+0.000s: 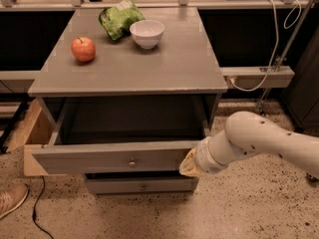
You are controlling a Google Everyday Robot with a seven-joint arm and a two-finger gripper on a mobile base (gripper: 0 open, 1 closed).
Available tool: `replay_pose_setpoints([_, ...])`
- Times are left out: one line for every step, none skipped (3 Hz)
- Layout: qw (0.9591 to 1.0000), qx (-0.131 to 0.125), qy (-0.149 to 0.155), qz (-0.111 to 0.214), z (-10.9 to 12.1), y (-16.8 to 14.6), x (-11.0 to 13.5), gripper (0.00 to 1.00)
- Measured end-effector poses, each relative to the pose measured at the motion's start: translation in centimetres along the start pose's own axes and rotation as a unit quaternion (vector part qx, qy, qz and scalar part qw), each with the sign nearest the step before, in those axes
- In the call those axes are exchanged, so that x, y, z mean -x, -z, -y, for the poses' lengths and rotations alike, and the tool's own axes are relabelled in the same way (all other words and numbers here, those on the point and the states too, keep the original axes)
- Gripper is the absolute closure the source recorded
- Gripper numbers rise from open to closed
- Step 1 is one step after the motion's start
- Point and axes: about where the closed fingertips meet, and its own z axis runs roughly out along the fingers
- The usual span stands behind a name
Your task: Close top drawer
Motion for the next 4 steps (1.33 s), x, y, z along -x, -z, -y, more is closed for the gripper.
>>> replay_pose_setpoints([0.9998,-0.017,0.014,0.001,1.6,-0.3,0.4,1.00])
replay_pose_setpoints([0.9996,-0.021,0.018,0.002,2.3,-0.7,0.6,1.00])
replay_pose_setpoints([0.9989,-0.041,0.020,0.008,4.4,-1.8,1.2,1.00])
replay_pose_setpoints([0.9989,-0.042,0.020,0.008,4.4,-1.8,1.3,1.00])
